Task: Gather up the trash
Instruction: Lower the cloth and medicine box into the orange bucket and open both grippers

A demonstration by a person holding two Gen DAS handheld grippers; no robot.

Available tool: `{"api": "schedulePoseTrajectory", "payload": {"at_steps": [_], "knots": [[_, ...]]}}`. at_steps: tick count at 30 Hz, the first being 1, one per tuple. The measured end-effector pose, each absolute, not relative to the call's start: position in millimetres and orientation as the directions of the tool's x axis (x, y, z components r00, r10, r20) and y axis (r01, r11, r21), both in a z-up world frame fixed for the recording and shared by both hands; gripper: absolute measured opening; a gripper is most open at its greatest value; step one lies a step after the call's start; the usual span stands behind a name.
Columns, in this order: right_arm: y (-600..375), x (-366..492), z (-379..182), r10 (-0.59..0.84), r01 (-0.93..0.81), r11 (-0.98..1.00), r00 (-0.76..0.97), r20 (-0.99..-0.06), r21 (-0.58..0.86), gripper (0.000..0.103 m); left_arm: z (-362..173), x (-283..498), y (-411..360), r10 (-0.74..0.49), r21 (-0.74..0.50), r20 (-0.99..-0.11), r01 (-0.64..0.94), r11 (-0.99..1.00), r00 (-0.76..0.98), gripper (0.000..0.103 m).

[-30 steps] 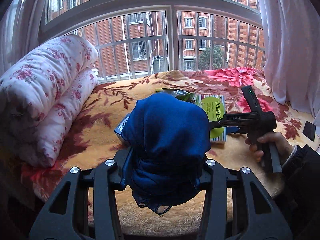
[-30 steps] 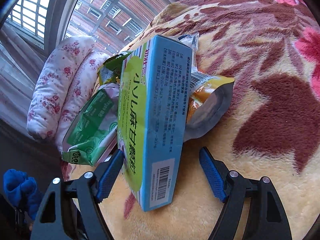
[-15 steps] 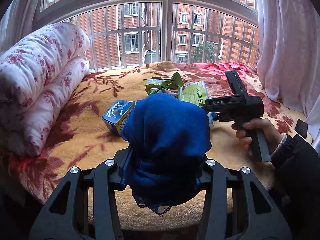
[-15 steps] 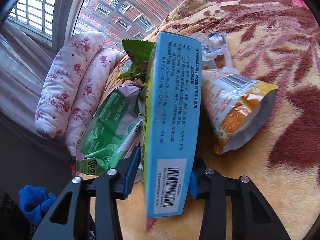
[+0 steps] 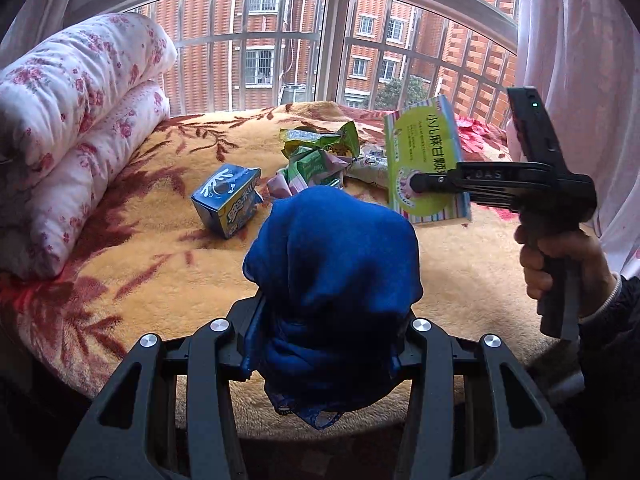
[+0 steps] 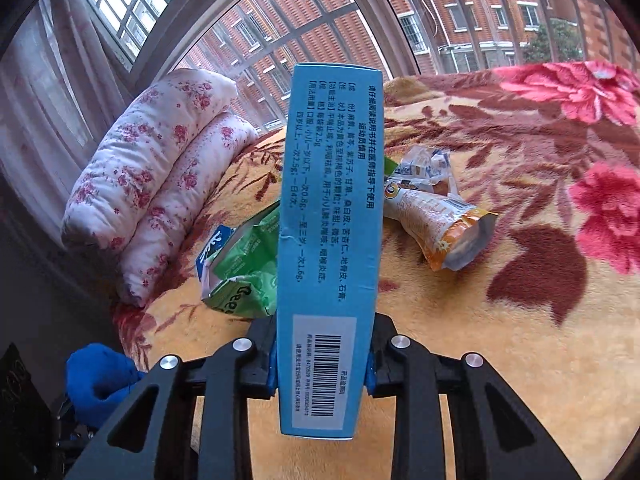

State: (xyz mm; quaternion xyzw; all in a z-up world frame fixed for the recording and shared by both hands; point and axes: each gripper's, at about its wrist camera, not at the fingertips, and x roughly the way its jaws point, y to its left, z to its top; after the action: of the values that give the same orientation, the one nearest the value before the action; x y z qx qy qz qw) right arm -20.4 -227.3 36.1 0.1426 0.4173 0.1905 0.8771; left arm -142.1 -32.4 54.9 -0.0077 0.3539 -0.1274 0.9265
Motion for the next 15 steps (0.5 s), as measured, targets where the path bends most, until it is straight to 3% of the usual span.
{"api": "schedulePoseTrajectory", "payload": {"at_steps": [7, 15], "knots": [[-220.5, -93.3, 49.1, 0.295, -0.171, 0.955, 0.621, -0.726, 0.241, 0.03, 44.5, -155.0, -37.3, -0.2, -0.044, -0.652, 0.226, 0.973, 0.732, 0.044], [-199.4, -176.5, 48.0, 0.243, -0.196, 0.969, 0.632, -0.736, 0.152, 0.03, 36.0, -181.8, -35.5, -0.222, -0.05, -0.657, 0.253, 0.966, 0.721, 0.044]]}}
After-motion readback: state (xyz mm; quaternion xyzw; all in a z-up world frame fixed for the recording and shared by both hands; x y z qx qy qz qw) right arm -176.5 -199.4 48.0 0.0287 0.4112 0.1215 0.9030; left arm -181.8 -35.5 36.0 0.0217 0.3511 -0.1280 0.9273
